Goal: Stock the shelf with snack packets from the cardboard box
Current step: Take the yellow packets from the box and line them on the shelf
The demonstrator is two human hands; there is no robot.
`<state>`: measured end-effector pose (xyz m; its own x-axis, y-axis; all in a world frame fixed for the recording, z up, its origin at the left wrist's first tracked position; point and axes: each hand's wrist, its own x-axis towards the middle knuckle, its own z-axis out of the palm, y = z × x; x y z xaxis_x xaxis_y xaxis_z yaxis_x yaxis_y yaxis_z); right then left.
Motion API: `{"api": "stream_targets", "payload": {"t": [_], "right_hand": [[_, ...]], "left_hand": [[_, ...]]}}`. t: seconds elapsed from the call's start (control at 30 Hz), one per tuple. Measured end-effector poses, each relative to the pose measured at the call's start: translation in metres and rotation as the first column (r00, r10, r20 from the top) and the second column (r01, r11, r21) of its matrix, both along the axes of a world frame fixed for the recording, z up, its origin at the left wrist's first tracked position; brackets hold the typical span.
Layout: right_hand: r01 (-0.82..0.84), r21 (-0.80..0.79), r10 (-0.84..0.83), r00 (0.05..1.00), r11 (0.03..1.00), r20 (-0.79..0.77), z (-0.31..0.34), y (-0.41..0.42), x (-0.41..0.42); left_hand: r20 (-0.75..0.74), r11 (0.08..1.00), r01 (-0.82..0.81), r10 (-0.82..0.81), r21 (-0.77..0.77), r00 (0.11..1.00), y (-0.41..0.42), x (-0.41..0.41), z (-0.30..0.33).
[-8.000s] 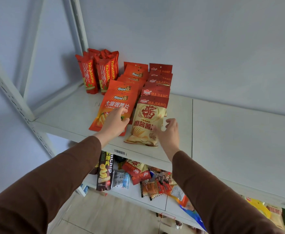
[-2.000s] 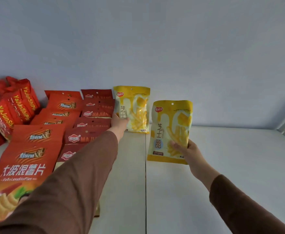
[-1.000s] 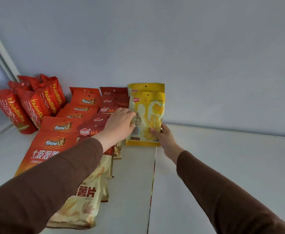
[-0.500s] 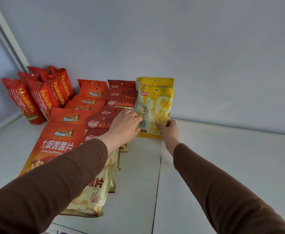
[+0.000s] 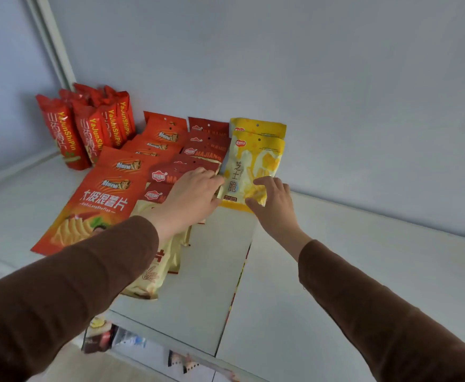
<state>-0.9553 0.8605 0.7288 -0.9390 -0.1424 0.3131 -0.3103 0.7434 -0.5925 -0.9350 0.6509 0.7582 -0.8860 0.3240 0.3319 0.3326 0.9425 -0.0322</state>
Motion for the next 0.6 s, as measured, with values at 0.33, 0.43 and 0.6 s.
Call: {"api": "stream_targets", "payload": {"t": [0.33,0.43,0.6], "right_hand": [[-0.452,0.190,0.462,0.887,0.871,-0.009,-0.008,-0.035,0.140],[-0.597,0.233,0.613,0.790,0.767,0.005,-0.015,-0.071,0.201],[-0.752,0.342,0.787,0.615,0.563,0.057,-0.031,-0.147,0.318]], "left_hand": [[0.134,0.911,-0.401,0.387,0.097,0.912,-0.020,0.213,-0.010],[0.227,0.830,-0.552,0.525,0.075,0.820,-0.038,0.299,-0.022],[0.297,0.664,-0.742,0.692,0.097,0.658,-0.084,0.452,-0.052]]}}
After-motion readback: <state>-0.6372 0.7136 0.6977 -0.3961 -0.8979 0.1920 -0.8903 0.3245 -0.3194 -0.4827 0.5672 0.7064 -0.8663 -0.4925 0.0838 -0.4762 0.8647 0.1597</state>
